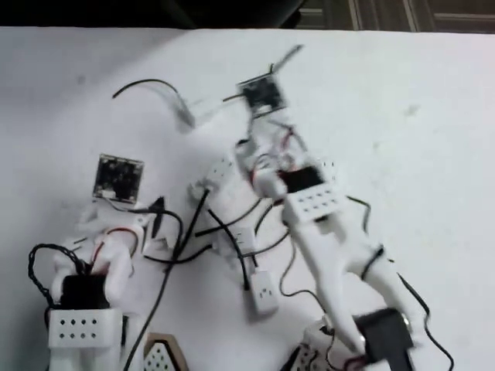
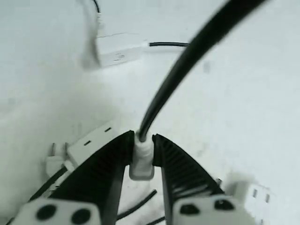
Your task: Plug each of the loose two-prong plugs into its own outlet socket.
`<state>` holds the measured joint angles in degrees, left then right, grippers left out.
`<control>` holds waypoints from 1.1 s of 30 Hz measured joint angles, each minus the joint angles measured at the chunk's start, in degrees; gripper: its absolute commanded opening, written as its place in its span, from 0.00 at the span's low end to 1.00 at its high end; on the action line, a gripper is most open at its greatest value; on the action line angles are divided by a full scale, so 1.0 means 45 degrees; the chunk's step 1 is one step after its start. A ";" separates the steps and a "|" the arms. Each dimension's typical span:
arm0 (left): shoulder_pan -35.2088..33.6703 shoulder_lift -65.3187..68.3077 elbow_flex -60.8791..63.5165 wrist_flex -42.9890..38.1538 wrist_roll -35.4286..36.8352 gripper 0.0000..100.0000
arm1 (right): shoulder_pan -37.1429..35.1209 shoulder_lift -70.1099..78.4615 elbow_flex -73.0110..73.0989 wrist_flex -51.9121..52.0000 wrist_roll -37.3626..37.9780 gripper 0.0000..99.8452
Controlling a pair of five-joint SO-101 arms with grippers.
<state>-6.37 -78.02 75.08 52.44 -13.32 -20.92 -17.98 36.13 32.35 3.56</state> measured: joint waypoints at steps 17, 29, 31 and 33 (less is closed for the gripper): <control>0.3341 0.9866 -0.7385 -0.0098 -0.0781 0.25 | 0.2286 -0.1231 0.2110 -0.0723 -0.0156 0.02; 0.3790 1.8676 -1.2073 -0.0821 -0.1348 0.25 | 0.2325 -0.1231 0.2168 -0.0762 -0.0156 0.02; 0.3790 1.9731 -1.2796 -0.0821 -0.1348 0.25 | 0.2325 -0.1231 0.2168 -0.0762 -0.0156 0.02; 0.3810 2.0493 -1.3441 -0.0801 -0.1387 0.25 | 0.2325 -0.1231 0.2168 -0.0762 -0.0156 0.02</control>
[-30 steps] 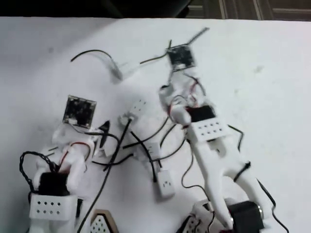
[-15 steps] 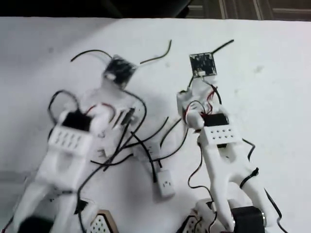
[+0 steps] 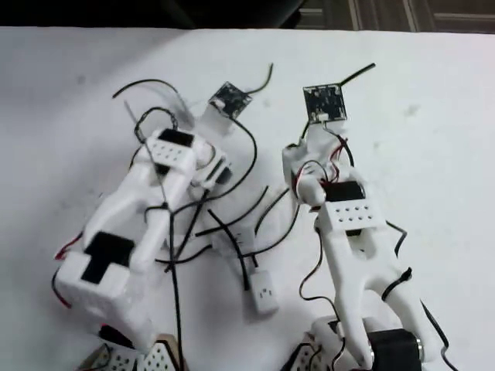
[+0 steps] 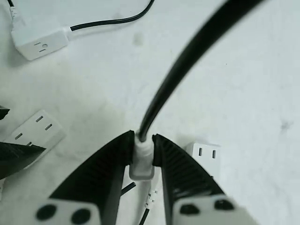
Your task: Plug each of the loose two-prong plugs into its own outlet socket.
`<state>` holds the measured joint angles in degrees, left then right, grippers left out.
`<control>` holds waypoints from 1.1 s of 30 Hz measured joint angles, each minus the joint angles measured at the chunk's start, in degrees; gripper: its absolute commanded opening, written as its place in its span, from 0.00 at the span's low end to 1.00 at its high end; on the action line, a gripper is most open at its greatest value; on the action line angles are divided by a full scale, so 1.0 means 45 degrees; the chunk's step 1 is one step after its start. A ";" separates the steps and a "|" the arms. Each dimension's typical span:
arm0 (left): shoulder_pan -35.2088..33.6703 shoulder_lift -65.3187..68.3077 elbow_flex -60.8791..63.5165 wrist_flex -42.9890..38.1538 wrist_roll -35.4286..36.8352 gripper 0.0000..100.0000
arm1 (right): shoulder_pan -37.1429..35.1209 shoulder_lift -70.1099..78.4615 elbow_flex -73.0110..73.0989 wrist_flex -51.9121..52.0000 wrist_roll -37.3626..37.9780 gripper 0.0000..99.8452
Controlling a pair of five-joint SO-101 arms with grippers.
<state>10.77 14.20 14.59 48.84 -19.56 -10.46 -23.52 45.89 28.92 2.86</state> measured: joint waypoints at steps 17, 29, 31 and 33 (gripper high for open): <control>0.0469 0.1368 -0.1641 0.1836 -0.2364 0.08 | 0.0000 0.0000 0.0000 0.0000 0.0000 0.02; 0.0762 0.0860 -0.0957 0.3145 -0.3302 0.07 | -0.0195 0.0000 0.0313 0.0000 0.0000 0.02; 0.0742 0.0313 -0.0293 0.3145 -0.3302 0.09 | -0.0195 0.0000 0.0313 0.0000 0.0000 0.02; 0.0742 -0.0391 0.0606 0.2833 -0.3302 0.17 | -0.0176 0.0000 0.0313 0.0000 0.0000 0.02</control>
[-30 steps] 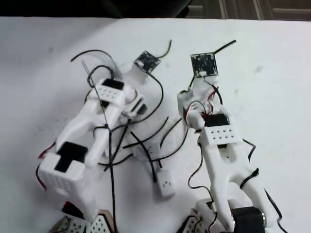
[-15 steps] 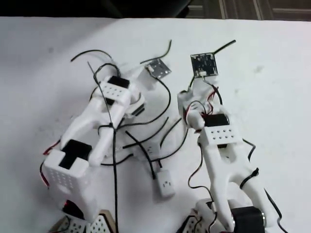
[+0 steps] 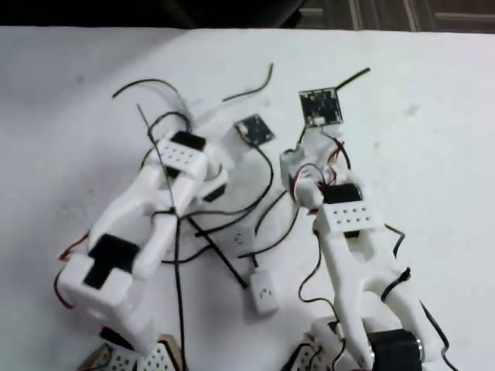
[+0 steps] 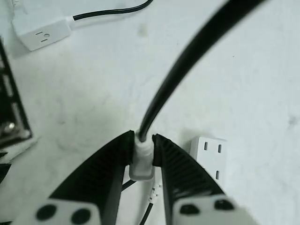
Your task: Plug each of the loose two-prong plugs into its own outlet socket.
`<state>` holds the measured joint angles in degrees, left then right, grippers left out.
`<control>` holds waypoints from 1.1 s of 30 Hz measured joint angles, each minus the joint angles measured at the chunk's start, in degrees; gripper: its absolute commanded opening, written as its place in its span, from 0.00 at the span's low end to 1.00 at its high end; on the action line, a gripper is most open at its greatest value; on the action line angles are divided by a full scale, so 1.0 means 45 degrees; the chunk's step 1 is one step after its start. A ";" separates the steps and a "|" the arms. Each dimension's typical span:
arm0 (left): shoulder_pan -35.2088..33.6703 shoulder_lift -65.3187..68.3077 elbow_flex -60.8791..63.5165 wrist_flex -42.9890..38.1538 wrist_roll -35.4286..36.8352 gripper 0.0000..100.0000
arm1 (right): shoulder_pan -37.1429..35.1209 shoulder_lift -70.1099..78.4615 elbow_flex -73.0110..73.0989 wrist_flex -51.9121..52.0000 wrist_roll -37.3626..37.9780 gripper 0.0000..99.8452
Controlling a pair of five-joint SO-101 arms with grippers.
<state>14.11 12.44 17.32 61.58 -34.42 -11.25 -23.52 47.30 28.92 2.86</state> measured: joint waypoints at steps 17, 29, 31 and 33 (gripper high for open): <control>-0.1426 -0.0195 -0.0664 -0.0586 0.1289 0.28 | -0.0020 0.0000 0.0000 0.0000 0.0000 0.02; -0.1524 0.3243 -0.4415 0.2969 -0.1016 0.13 | -0.0020 0.0000 0.0000 0.0000 0.0000 0.02; -0.1368 0.3263 -0.4493 0.3556 -0.1504 0.12 | -0.0020 0.0000 0.0000 0.0000 0.0000 0.02; -0.1250 0.3263 -0.4493 0.3927 -0.1641 0.13 | -0.0020 0.0000 0.0000 0.0000 0.0000 0.02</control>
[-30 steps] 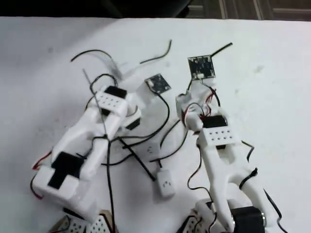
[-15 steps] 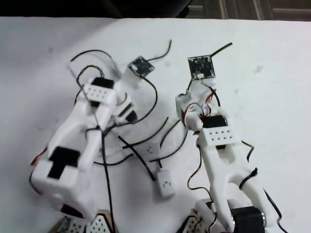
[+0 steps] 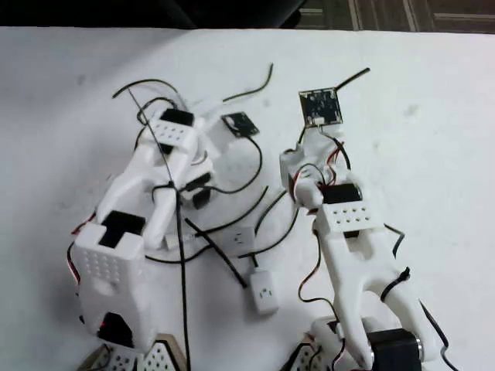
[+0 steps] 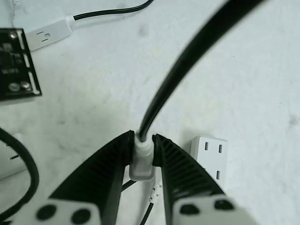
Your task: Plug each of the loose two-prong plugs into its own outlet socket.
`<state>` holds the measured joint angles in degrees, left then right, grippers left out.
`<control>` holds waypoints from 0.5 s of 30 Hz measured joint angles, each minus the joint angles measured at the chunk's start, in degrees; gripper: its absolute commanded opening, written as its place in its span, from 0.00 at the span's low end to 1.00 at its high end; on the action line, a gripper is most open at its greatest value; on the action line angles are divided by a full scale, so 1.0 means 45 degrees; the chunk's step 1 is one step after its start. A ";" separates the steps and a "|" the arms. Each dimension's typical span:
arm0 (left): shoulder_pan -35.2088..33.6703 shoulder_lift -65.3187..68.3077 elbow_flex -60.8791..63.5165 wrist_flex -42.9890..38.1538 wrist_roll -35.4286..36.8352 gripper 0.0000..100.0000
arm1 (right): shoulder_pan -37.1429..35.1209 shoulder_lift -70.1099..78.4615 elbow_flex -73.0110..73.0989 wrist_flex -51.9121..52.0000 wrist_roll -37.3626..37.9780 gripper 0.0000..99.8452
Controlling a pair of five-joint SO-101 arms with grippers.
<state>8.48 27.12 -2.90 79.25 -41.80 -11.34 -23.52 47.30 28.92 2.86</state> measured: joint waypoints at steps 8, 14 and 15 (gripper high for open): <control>-0.0020 0.0000 -0.0020 0.0274 0.0352 0.27 | 0.0000 0.0000 0.0000 0.0000 0.0000 0.02; -0.0078 0.0000 -0.0234 0.0274 0.1426 0.27 | -0.0039 0.0000 0.0000 0.0000 0.0000 0.02; -0.0078 -0.0117 -0.0234 0.0274 0.1504 0.27 | -0.0098 0.0000 0.0000 0.0000 0.0000 0.02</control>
<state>8.13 26.59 -3.96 80.48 -35.03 -11.78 -23.52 47.30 28.92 2.86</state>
